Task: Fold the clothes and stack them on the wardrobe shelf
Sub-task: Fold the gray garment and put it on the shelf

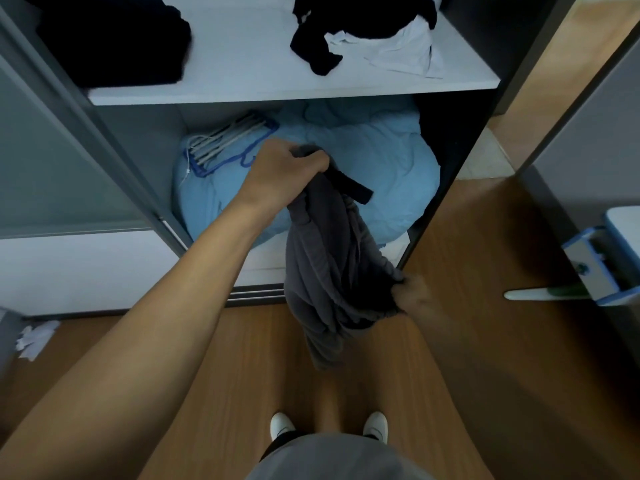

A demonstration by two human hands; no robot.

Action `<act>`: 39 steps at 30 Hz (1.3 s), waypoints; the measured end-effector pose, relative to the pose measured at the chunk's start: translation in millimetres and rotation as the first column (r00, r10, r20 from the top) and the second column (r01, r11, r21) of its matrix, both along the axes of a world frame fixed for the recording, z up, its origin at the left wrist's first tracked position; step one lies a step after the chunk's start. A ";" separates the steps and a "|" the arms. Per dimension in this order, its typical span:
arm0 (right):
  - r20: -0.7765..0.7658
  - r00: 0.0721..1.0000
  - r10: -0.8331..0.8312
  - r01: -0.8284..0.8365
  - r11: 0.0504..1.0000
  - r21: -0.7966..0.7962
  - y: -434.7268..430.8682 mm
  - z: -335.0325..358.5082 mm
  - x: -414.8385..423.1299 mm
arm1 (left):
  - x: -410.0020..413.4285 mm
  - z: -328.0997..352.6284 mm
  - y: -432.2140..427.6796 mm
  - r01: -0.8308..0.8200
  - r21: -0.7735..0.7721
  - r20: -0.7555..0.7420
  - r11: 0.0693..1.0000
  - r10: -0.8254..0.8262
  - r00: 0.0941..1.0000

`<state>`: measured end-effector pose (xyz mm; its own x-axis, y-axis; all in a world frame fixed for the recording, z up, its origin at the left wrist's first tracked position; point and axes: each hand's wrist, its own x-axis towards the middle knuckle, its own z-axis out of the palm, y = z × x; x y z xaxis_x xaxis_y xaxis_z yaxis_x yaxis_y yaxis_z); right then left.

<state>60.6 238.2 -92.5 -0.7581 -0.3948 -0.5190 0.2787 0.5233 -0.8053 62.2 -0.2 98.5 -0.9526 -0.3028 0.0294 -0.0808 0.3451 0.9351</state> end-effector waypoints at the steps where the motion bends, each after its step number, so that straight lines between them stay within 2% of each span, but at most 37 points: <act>1: -0.018 0.938 -0.345 0.345 0.938 0.025 2.8 8.3 -4.4 | 0.3 -5.0 -10.4 -0.038 -0.042 0.009 0.998 0.039 0.999; 2: -0.103 0.798 -0.595 0.600 0.800 0.027 10.0 13.2 -10.7 | 0.1 -12.9 -23.5 -0.089 -0.097 0.029 0.991 0.092 0.995; 3: -0.093 0.662 -0.743 0.741 0.668 -0.062 13.7 23.0 -16.9 | 0.1 -24.1 -37.8 -0.149 -0.157 0.060 0.976 0.160 0.985; 4: -0.022 0.575 -0.818 0.805 0.570 -0.166 19.0 32.1 -25.2 | 0.3 -38.5 -53.1 -0.209 -0.196 0.102 0.958 0.232 0.967; 6: 0.100 0.445 -0.890 0.859 0.393 -0.329 18.8 48.3 -42.1 | 4.2 -71.5 -78.9 -0.326 -0.129 0.218 0.936 0.348 0.912; 8: 0.118 0.424 -0.898 0.846 0.346 -0.404 13.4 61.7 -48.8 | 12.0 -102.4 -93.0 -0.415 0.003 0.306 0.910 0.395 0.866; 10: 0.054 0.477 -0.877 0.796 0.405 -0.450 8.4 66.8 -50.2 | 18.9 -121.8 -99.0 -0.460 0.096 0.297 0.883 0.416 0.860; 13: -0.065 0.498 -0.865 0.751 0.467 -0.467 5.6 74.1 -52.4 | 22.7 -126.7 -104.7 -0.471 0.194 0.241 0.860 0.424 0.873; 16: -0.383 0.498 -0.778 0.662 0.627 -0.412 10.7 78.8 -53.4 | 22.1 -121.8 -109.8 -0.394 0.186 0.183 0.900 0.362 0.914; 17: -0.400 0.504 -0.765 0.645 0.642 -0.415 11.7 78.2 -53.6 | 22.2 -119.7 -110.1 -0.364 0.160 0.168 0.917 0.338 0.926; 20: -0.263 0.611 -0.747 0.596 0.653 -0.467 6.7 81.1 -50.8 | 21.4 -112.3 -104.5 -0.271 0.072 0.110 0.960 0.262 0.959; 22: -0.295 0.684 -0.667 0.510 0.726 -0.461 3.8 87.8 -51.7 | 18.6 -103.4 -97.2 -0.177 -0.041 0.044 0.983 0.178 0.983; 24: -0.396 0.766 -0.507 0.327 0.837 -0.439 1.8 98.9 -53.3 | 12.0 -92.7 -90.2 -0.065 -0.181 -0.025 0.981 0.062 0.998; 27: -0.448 0.891 -0.080 -0.067 0.951 -0.302 -3.3 123.3 -58.5 | -2.2 -73.8 -81.2 0.070 -0.357 -0.075 0.932 -0.103 0.992; 29: -0.429 0.882 0.196 -0.286 0.946 -0.156 -7.0 141.2 -64.7 | -11.8 -63.6 -77.4 0.107 -0.413 -0.077 0.904 -0.151 0.985; 31: -0.411 0.847 0.337 -0.379 0.925 -0.022 -10.3 153.0 -70.7 | -17.6 -56.6 -74.0 0.104 -0.457 -0.080 0.884 -0.157 0.984; 33: -0.450 0.841 0.299 -0.319 0.947 0.033 -17.0 157.3 -70.6 | -17.8 -50.6 -67.2 0.136 -0.452 -0.090 0.881 -0.196 0.976; 34: -0.477 0.844 0.243 -0.272 0.962 0.010 -21.4 156.6 -68.6 | -16.2 -47.3 -60.9 0.161 -0.409 -0.096 0.898 -0.218 0.971; 39: -0.560 0.823 0.092 -0.219 0.962 -0.164 -51.4 146.5 -51.8 | -15.9 -33.3 -23.1 0.193 -0.089 -0.103 0.977 -0.202 0.974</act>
<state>8.8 186.8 54.1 -0.8096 -0.5831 0.0680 -0.3069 0.3217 -0.8957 46.3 -23.3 65.1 -0.9829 -0.1015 0.1538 0.0985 0.4160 0.9040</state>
